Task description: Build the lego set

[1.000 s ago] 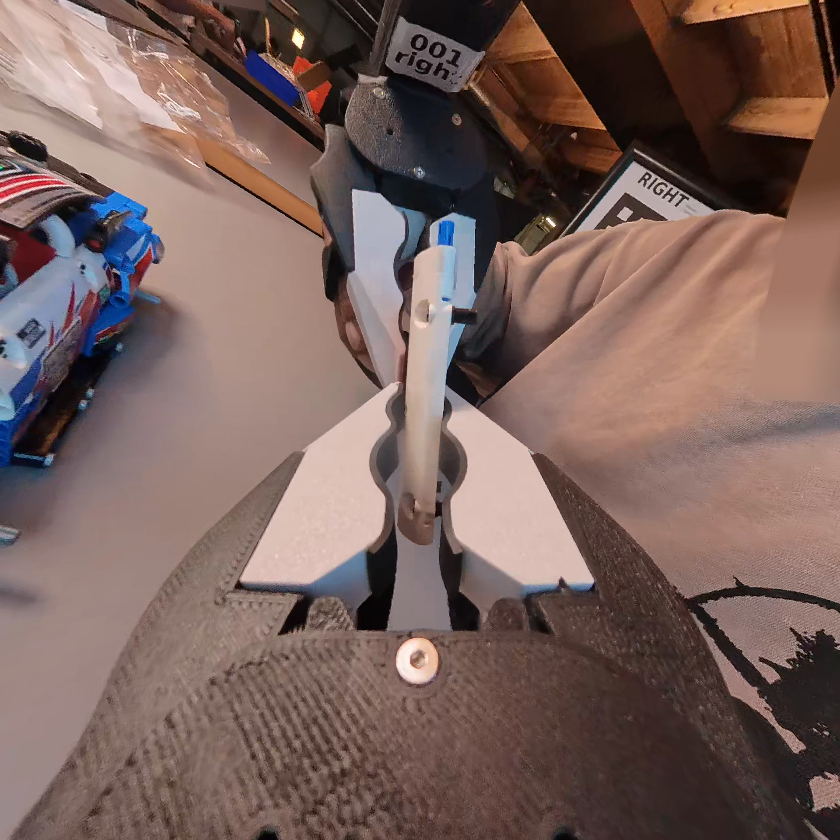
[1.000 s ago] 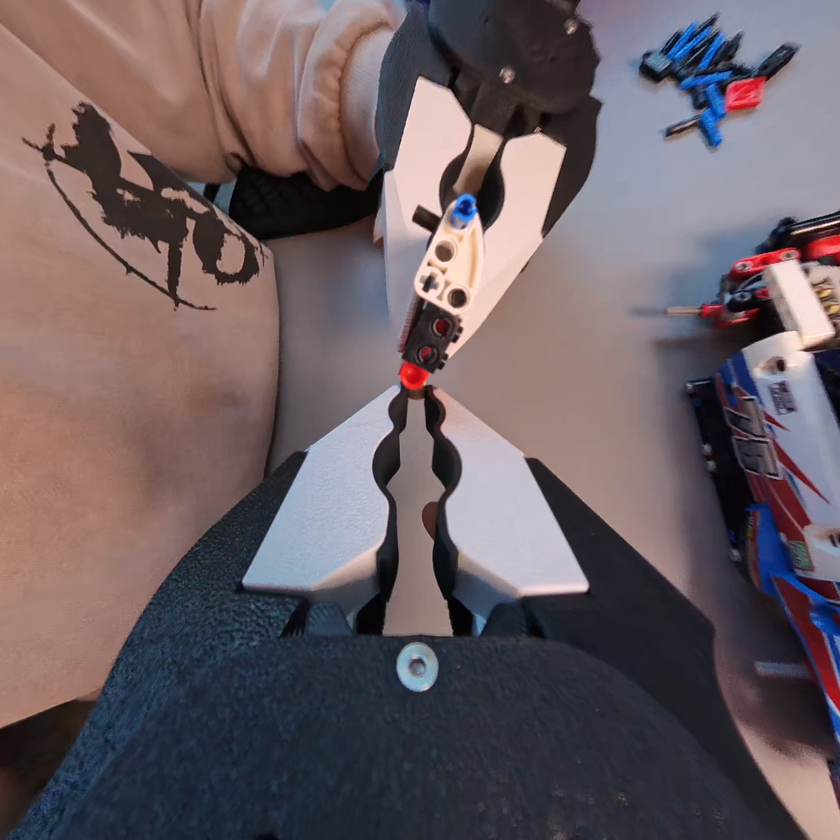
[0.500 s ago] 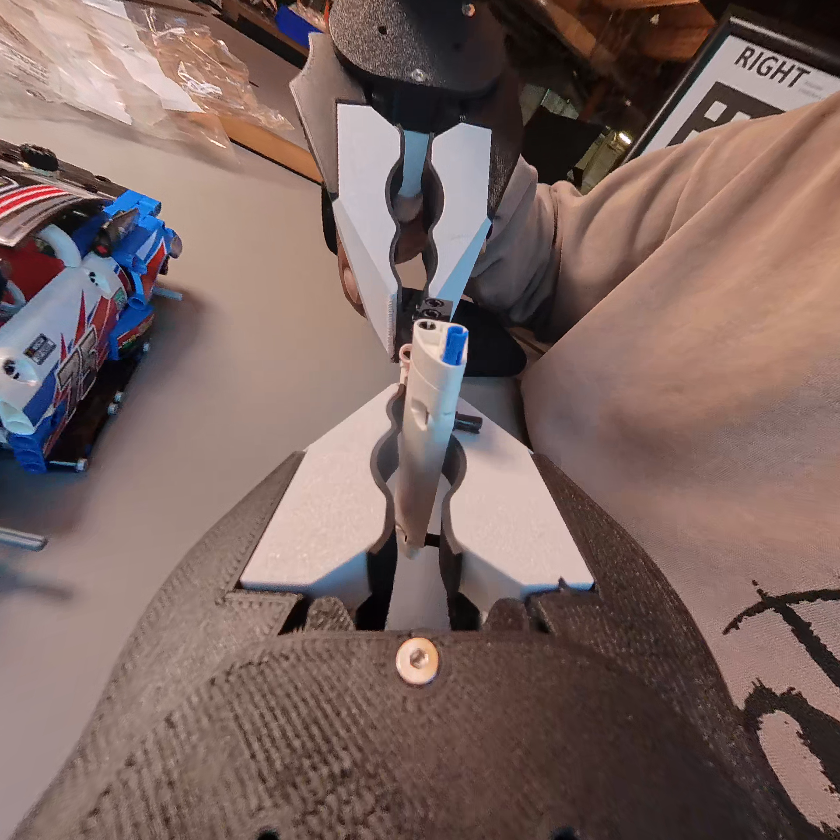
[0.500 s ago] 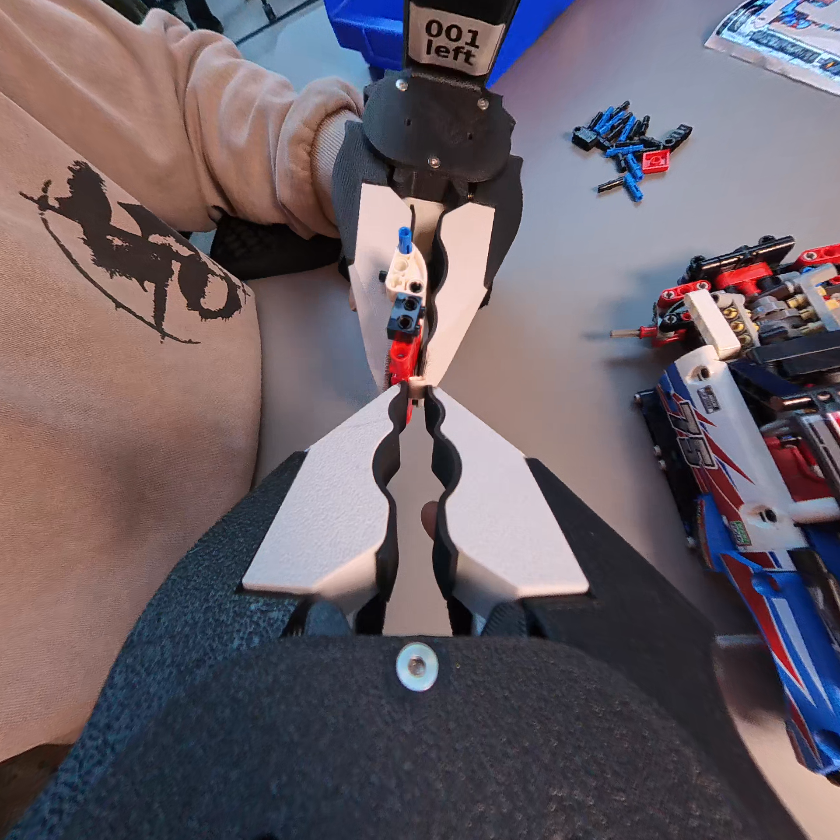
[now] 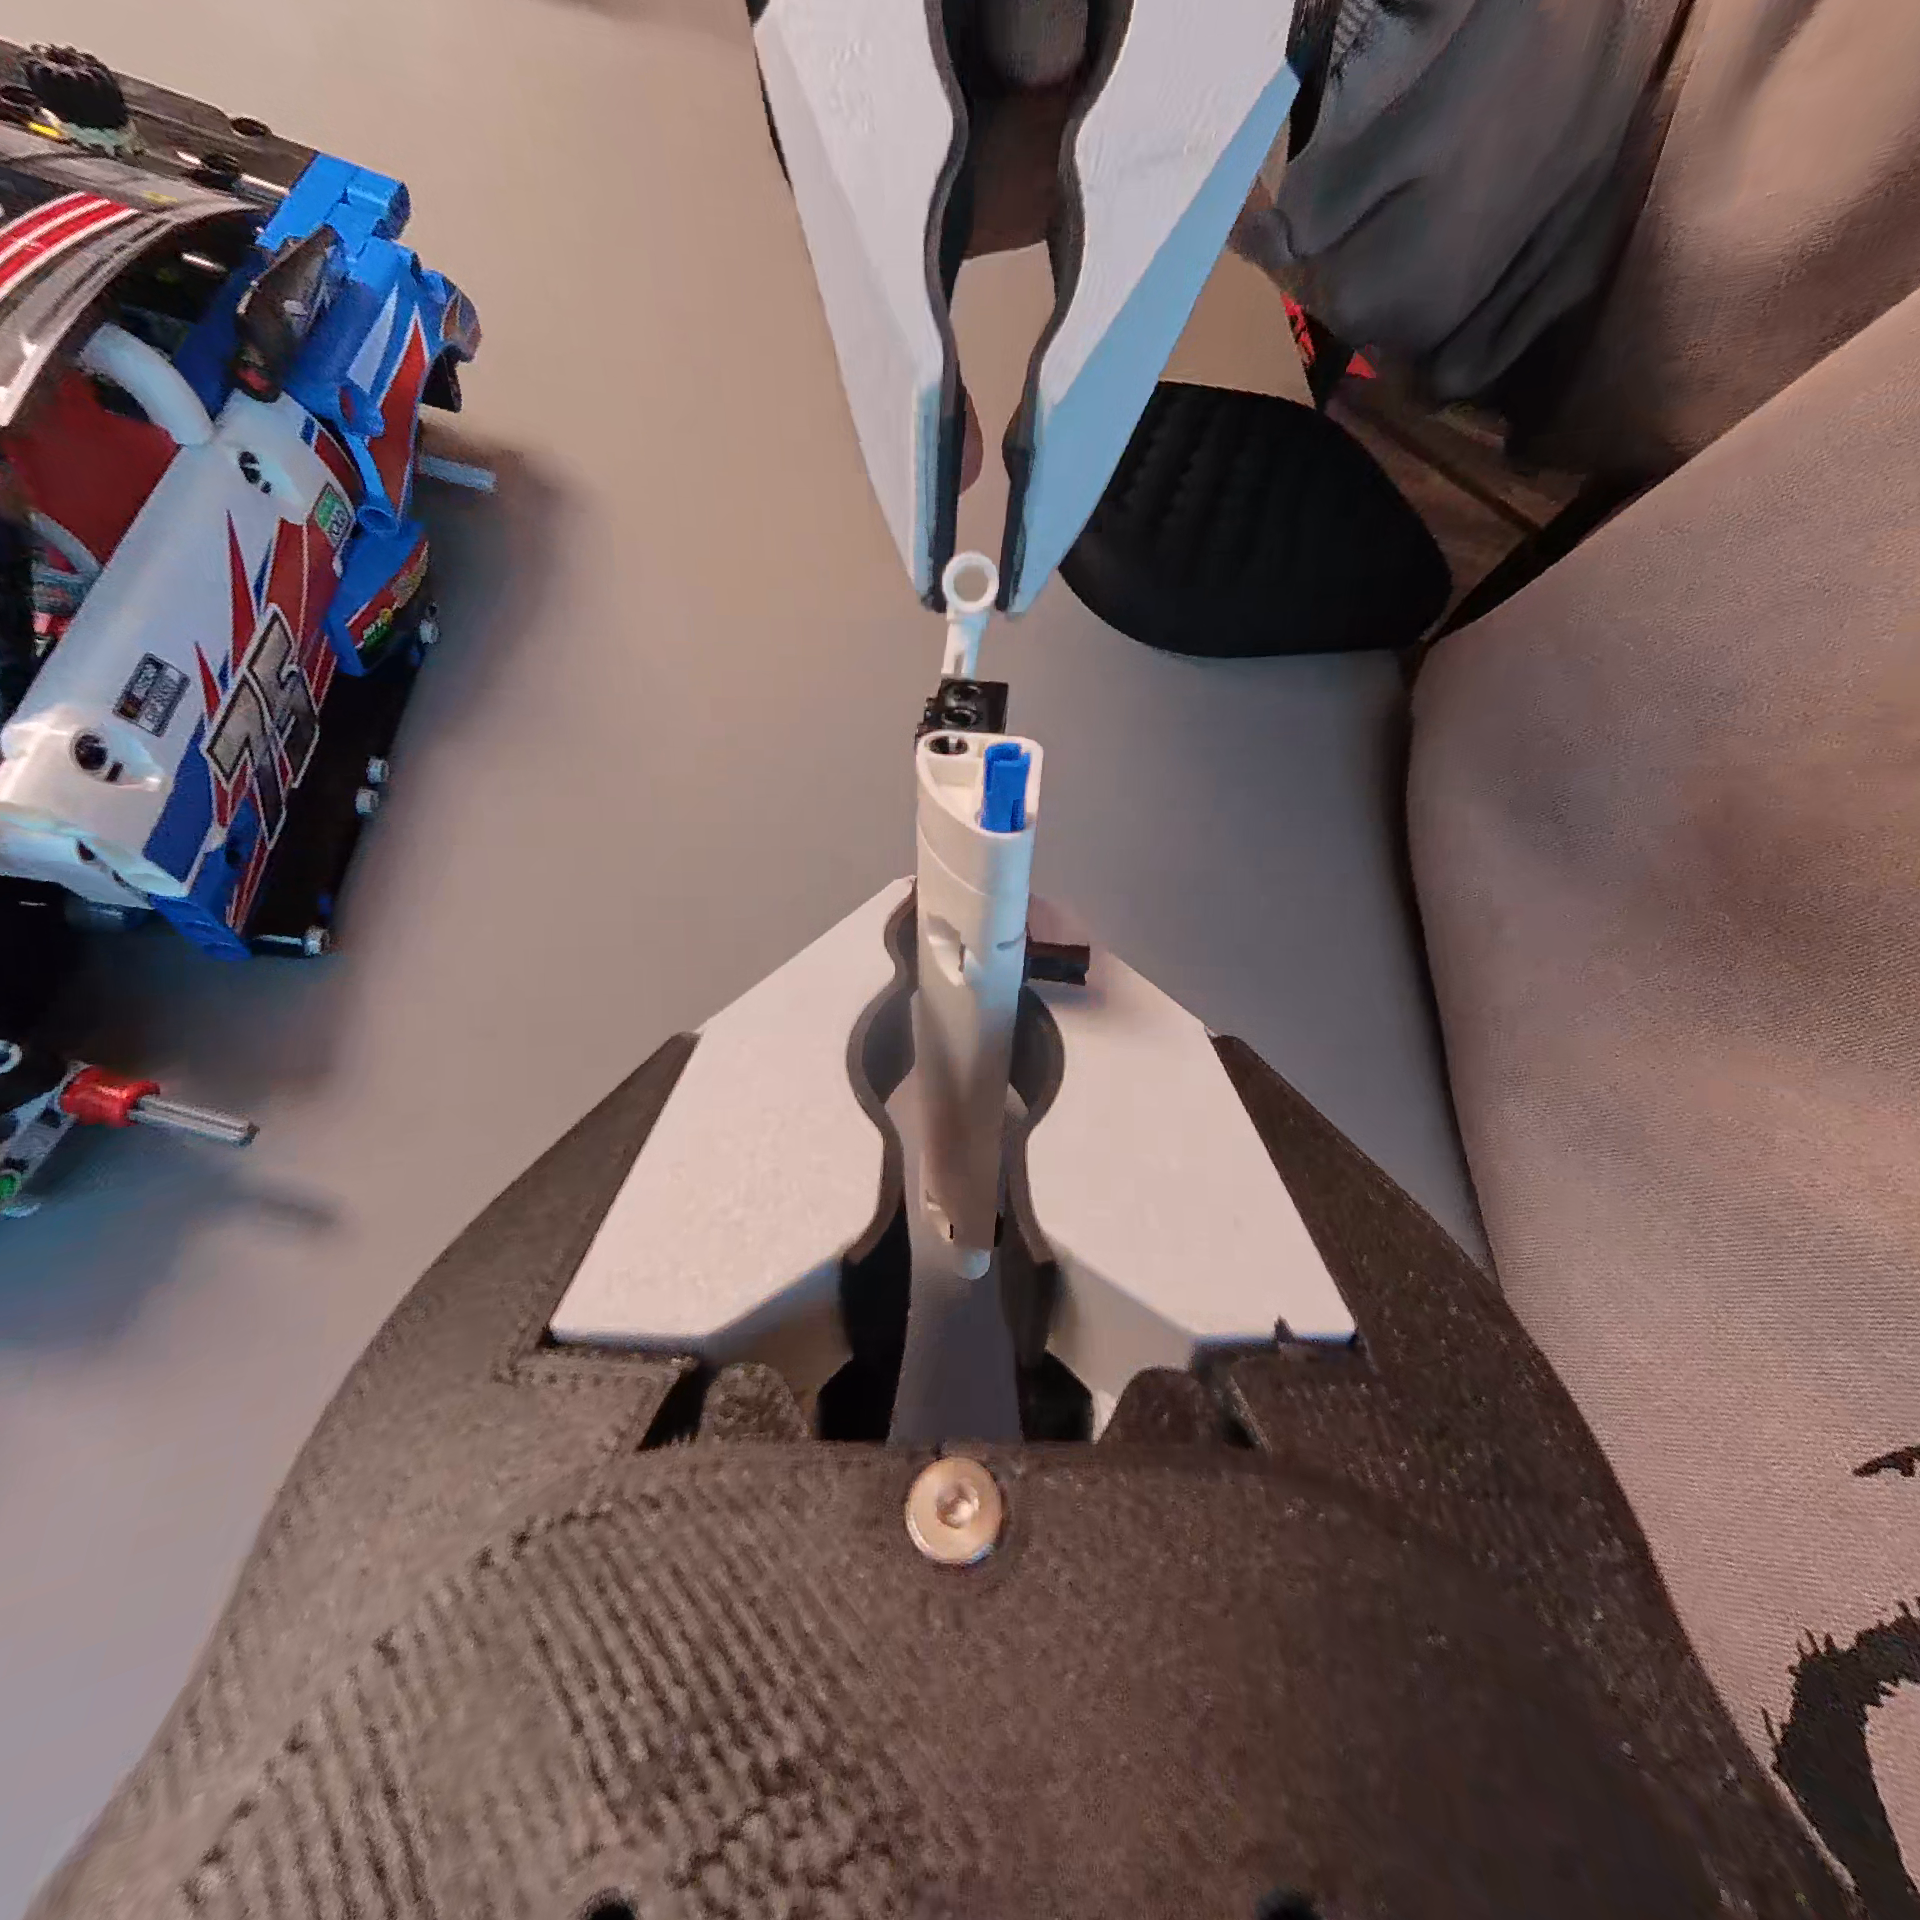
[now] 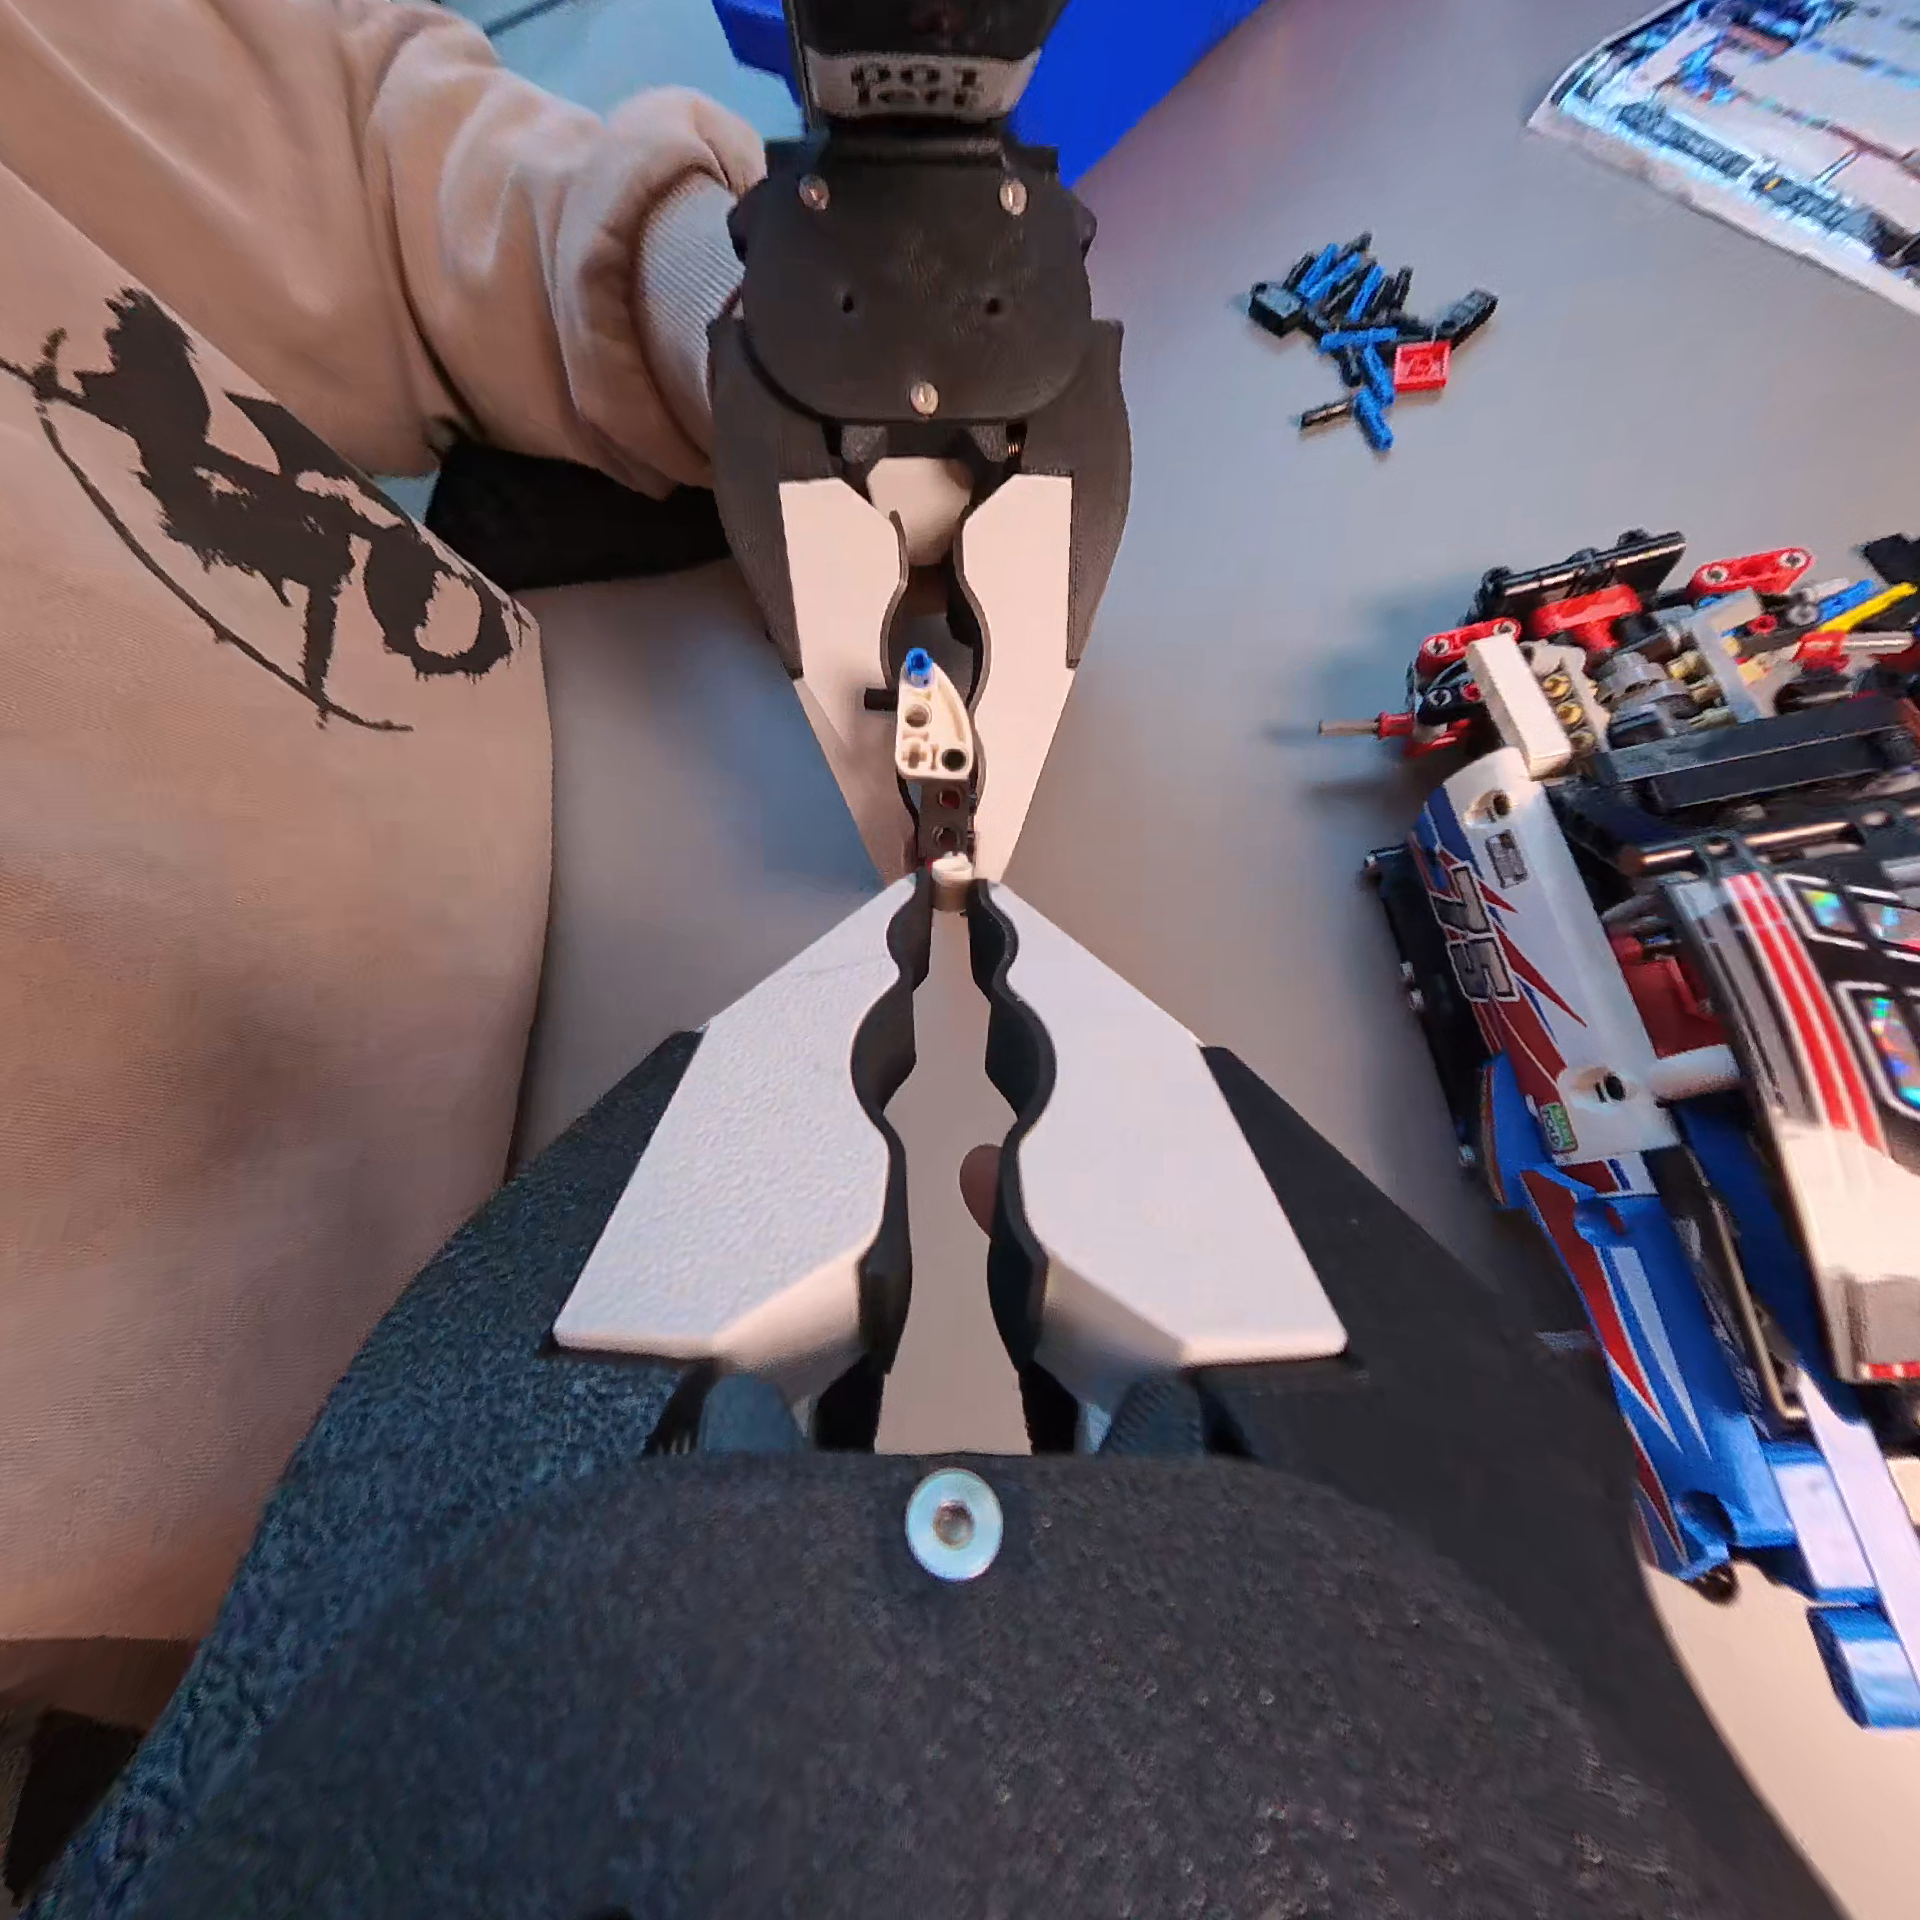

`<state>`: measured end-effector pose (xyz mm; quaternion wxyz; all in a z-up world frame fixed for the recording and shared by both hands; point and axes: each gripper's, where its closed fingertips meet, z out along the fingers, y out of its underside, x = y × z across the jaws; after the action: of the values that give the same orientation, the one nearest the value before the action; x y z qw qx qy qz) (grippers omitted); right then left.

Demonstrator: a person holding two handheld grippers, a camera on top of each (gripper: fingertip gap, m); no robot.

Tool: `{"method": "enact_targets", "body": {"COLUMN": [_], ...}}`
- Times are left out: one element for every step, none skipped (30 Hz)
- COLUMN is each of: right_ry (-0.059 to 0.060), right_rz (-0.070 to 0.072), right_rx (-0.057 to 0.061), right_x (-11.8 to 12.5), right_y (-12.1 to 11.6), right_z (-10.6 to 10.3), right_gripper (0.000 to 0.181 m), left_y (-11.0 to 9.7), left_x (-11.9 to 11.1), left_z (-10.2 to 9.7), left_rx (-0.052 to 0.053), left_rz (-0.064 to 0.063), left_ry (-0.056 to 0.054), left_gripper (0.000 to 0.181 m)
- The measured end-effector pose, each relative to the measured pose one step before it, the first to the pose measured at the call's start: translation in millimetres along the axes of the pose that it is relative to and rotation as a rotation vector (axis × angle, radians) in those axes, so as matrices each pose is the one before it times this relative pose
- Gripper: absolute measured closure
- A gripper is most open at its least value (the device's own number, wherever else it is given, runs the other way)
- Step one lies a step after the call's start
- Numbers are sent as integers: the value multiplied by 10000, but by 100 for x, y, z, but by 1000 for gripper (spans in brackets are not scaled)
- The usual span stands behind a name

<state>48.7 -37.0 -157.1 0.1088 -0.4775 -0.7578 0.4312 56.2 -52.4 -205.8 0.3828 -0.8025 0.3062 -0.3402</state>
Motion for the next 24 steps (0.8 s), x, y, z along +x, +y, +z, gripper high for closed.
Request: {"method": "enact_targets", "body": {"right_ry": [78, -8, 24, 35, -18, -52, 24, 9, 0, 34, 3, -9, -11, 12, -55, -30, 38, 20, -79, -67, -39, -63, -11, 40], "right_rz": [7, 42, -45, -41, -78, -32, -33, -60, -68, -34, -36, -28, -28, -46, -51, -69, -73, -68, -41, -68, -11, 9, 0, 6], "right_rx": [-223, -269, -212, -266, -163, -120, -158, -194, -160, -199, -221, -191, -223, -223, -233, -276, -271, -267, -201, -142, -113, -105, -73, -49], "right_x": [153, 52, 57, 35, -60, -114, 14, -7, -24, 56, 25, -26, -54, -19, -117, -97, 17, 18, -119, -127, -89, -100, 0, 48], "right_y": [121, 137, 84, 139, -22, -99, -58, -7, -46, 16, 56, 8, 29, -4, -4, 55, 38, 80, 17, 24, 13, 34, -7, -22], "right_z": [90, 35, 58, 104, 111, 114, 130, 129, 97, 39, 3, 30, 50, 4, -14, 3, 21, -1, -8, 14, 42, 31, -23, -23], "right_gripper": [178, 178, 178, 178, 178, 178, 178, 178, 178, 178, 178, 178, 178, 178, 178, 178, 178, 178, 178, 178, 178, 178, 178, 178], "left_y": [34, 26, 31, 29, 22, 13, 2, -13, 6, 2, 0, 36, 44, 5, 1, 29, 1, -9, -24, 20, 31, -4, -35, -41], "left_x": [-59, -126, -65, -32, -69, -1, -14, -71, 14, -40, -25, 71, 54, 22, 89, 63, -60, -55, 75, 41, 101, 95, 65, -55], "left_z": [-73, -100, -95, -53, -34, -19, 6, 12, 10, -1, 0, 8, -4, -2, 19, 43, 21, -1, -4, -4, -9, -9, 6, -27], "left_rx": [-1, 18, 12, -13, -27, -47, -43, -32, -51, -46, -20, -40, -40, -15, -39, -88, -105, -65, -20, -1, -17, -12, 16, 46], "left_rz": [-19, -70, -80, -27, -9, 16, 38, 18, -2, 27, 40, 42, 41, 49, 66, 104, 129, 121, 45, 36, 71, 118, 28, 25], "left_ry": [-56, -75, -40, -32, -75, -25, -37, -66, -14, -51, -58, 16, 3, -40, -9, -62, -159, -145, -32, -29, -16, -56, -39, -48], "left_gripper": [174, 174, 174, 174, 174, 174, 174, 174, 174, 174, 174, 174, 174, 174, 174, 174, 174, 175, 175, 175, 175, 175, 175, 175]}}
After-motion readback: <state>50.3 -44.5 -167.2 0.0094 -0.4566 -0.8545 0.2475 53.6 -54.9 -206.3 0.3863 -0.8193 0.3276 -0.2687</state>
